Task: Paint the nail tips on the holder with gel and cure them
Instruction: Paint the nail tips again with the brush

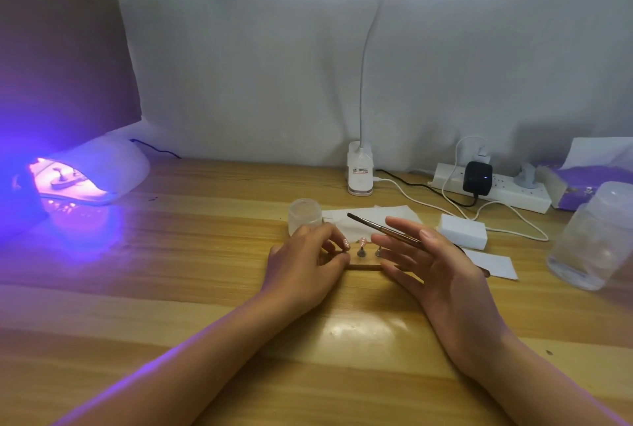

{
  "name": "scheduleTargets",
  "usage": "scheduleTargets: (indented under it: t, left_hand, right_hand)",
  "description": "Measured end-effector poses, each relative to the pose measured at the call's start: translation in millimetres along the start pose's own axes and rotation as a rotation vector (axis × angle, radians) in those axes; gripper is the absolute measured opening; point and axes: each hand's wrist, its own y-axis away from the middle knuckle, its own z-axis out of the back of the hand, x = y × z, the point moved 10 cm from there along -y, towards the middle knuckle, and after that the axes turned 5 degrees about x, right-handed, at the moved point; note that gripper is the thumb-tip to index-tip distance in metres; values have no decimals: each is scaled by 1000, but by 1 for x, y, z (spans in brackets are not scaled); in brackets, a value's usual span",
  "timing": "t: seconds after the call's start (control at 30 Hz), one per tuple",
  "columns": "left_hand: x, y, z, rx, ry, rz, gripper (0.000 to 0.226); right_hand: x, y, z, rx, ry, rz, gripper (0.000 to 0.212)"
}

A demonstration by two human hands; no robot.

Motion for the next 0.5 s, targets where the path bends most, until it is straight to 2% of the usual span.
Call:
scheduleTargets:
  t: [0.23,0.37,0.5]
  left_hand:
    - [-19,9,7,-120,-42,-181,5]
    - [-20,10,2,-53,86,-237,9]
    - [-22,10,-6,34,208,-255,4]
  right_hand:
    - [4,2,-2,-6,1,-4,33]
    - [3,1,6,-57,-42,3,15]
    - [0,1,11,-60,-19,-5,12]
